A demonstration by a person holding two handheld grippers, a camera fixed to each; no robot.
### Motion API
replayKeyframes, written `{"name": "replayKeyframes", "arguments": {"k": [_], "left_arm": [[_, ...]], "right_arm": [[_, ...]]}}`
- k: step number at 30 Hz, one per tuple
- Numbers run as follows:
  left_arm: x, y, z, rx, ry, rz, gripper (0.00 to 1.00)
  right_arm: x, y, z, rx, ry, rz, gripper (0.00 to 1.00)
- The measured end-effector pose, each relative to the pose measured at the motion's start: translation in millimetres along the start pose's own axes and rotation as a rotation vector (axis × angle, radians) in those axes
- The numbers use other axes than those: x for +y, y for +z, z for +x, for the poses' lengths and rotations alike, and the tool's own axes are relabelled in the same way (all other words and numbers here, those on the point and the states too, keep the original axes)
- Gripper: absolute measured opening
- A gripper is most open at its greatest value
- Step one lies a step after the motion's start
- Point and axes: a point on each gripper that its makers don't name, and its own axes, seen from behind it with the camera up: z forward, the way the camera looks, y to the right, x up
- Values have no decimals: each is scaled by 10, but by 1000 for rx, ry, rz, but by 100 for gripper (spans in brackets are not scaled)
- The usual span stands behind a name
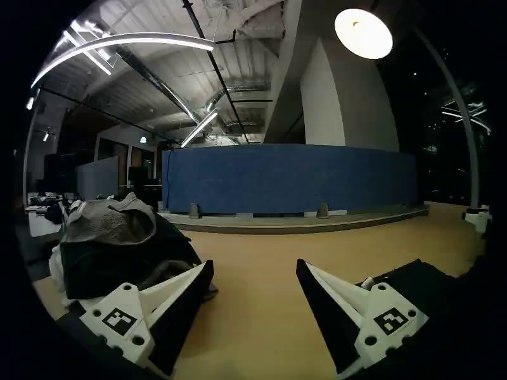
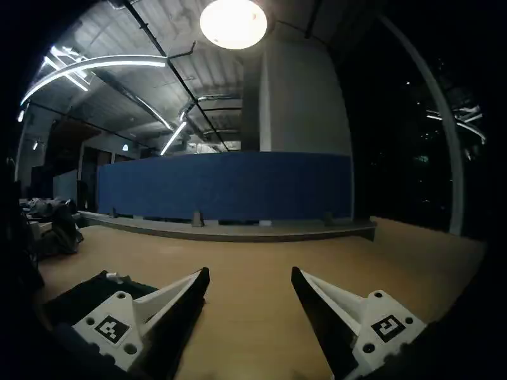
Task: Fold towel
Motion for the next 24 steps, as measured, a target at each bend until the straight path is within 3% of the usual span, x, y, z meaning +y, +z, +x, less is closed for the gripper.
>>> {"name": "replayKeyframes", "arguments": {"k": [24], "left_arm": [[-24, 0, 0, 0, 0, 17, 97]], "right_arm": [[-5, 3, -6, 1, 0, -3, 100]]}}
